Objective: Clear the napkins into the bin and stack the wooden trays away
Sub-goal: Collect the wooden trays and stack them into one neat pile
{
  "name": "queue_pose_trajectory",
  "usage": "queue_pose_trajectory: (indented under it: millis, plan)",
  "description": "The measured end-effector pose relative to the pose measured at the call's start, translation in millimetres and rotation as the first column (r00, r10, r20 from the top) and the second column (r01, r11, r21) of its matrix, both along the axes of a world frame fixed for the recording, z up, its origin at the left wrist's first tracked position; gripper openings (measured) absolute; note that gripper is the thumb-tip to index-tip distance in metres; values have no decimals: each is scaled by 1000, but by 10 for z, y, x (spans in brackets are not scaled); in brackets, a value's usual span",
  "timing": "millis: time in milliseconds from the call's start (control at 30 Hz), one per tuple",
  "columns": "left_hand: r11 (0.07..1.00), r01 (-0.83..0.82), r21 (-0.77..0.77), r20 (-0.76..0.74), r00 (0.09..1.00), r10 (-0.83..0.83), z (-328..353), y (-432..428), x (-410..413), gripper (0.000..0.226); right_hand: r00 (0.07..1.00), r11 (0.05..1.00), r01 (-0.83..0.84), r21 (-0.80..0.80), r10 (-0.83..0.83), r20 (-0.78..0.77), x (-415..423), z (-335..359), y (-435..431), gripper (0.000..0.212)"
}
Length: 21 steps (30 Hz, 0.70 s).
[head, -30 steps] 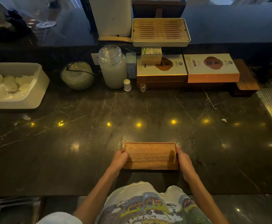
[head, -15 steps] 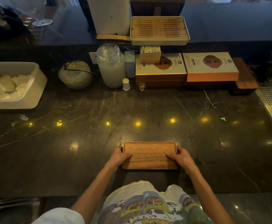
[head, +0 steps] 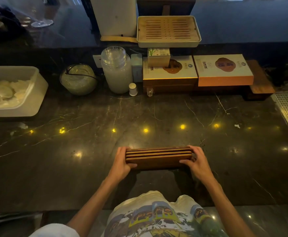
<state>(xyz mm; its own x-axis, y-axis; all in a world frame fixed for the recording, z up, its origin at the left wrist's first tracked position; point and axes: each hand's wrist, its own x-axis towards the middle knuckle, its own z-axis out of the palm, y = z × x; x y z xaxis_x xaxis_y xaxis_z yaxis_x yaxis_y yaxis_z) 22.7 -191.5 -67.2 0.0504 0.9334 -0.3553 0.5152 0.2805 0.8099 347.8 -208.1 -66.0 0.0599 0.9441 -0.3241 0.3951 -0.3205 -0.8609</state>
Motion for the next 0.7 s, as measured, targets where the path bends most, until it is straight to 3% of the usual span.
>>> queue_pose_trajectory:
  millis: [133,267,367,500,567,633,700]
  plan:
    - [985,41,169,-17,999,-38,-110,-102,-45,62,997,992,-54,114,47,65,-89,-65,-84,59]
    - [995,51,85,-45,998,-47,-108,-57,-55,56,987,985,-94,147,73,141,-117,-172,-166,68]
    - [989,146,2,-149,978,-144,-11,29,-75,51,977,983,-126,135,100,187,-113,-199,-143,68]
    - [920,382,84,-348,877,-332,75,19,40,76,960,983,-165,79,141,243,-122,-161,-98,59]
    - [901,415,128,-423,844,-329,107,-23,118,66,937,977,-201,67,172,306,-167,-97,-86,66]
    - [899,407,162,-446,843,-301,124,-52,153,56,832,954,-279,108,185,523,-262,-24,-89,89]
    - [899,398,184,-443,850,-285,126,-69,159,53,643,911,-389,135,164,748,-442,69,-100,112]
